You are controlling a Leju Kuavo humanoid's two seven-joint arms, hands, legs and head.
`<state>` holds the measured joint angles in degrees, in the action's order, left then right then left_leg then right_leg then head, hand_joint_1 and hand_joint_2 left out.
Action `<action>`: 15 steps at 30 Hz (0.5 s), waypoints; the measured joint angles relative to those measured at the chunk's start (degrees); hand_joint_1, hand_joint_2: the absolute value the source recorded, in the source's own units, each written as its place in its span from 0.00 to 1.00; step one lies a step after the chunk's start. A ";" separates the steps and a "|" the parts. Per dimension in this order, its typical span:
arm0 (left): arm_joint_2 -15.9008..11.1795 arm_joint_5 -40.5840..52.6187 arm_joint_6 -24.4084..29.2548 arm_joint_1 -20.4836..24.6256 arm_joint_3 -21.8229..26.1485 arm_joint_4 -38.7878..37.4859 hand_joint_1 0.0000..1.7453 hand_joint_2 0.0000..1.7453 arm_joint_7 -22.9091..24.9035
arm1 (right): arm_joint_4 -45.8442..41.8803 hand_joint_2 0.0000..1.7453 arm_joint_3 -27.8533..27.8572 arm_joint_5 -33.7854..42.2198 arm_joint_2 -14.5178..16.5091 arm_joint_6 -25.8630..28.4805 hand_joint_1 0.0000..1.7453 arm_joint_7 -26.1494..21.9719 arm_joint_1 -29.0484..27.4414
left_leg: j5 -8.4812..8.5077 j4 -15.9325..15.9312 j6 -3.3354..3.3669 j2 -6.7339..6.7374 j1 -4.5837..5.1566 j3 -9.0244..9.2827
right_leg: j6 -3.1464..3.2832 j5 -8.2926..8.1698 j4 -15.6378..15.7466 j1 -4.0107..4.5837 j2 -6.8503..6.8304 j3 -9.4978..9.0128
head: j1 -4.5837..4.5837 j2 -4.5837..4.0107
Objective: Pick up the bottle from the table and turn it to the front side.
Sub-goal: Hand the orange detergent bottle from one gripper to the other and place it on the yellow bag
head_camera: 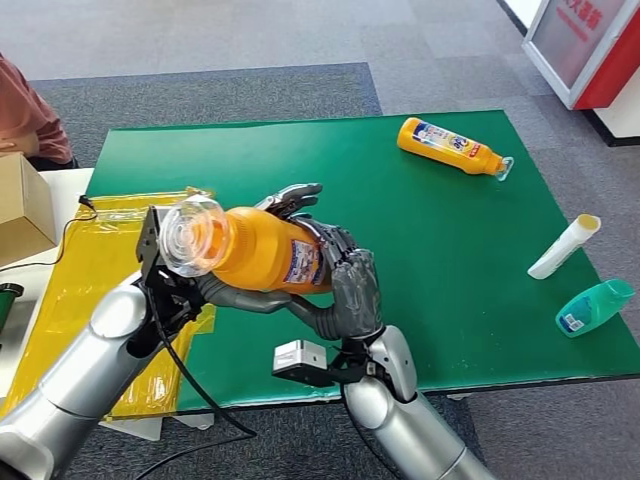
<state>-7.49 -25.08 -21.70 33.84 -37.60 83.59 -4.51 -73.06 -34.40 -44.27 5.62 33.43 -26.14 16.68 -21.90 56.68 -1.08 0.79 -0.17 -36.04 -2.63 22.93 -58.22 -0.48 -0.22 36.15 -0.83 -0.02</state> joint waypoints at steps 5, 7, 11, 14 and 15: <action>-0.01 2.71 2.28 -1.01 0.13 -0.01 1.00 1.00 -0.54 | 1.12 1.00 0.40 1.67 -0.02 -2.25 0.68 0.20 0.11 | 0.00 0.00 0.00 0.00 0.00 0.00 | 0.00 0.00 0.00 0.00 0.00 0.00 | 0.00 0.00; -0.01 3.36 3.12 -1.66 0.40 0.02 1.00 1.00 -0.96 | 1.28 1.00 0.54 2.82 -0.02 -3.45 0.84 0.31 0.08 | 0.00 0.00 0.00 0.00 0.00 0.00 | 0.00 0.00 0.00 0.00 0.00 0.00 | 0.00 0.00; -0.03 4.72 4.53 -3.35 1.35 0.46 1.00 1.00 -1.51 | 1.48 1.00 0.93 6.32 -0.01 -6.57 0.27 0.92 -0.14 | 0.00 0.00 0.00 0.00 0.00 0.00 | 0.00 0.01 0.00 0.00 0.01 0.00 | -0.01 0.00; -0.08 8.72 7.20 -5.79 2.54 1.68 1.00 1.00 -2.41 | 1.41 1.00 1.85 10.12 0.02 -9.59 0.03 1.32 -0.79 | -0.01 0.00 0.00 0.02 0.00 0.00 | 0.00 0.01 0.00 0.00 0.01 0.01 | 0.00 0.00; -0.07 10.93 8.51 -6.78 2.96 2.33 1.00 1.00 -2.94 | 1.29 1.00 2.16 11.04 0.07 -10.36 0.02 1.46 -1.12 | -0.01 0.00 0.00 0.02 0.00 0.00 | 0.00 0.01 0.00 0.00 0.01 0.02 | 0.01 0.00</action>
<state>-7.55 -14.16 -13.19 27.06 -34.64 85.92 -7.45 -71.77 -32.25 -33.23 5.69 23.07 -24.67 15.56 -21.90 56.68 -1.08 0.81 -0.17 -36.04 -2.63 22.94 -58.22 -0.49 -0.21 36.17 -0.83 -0.02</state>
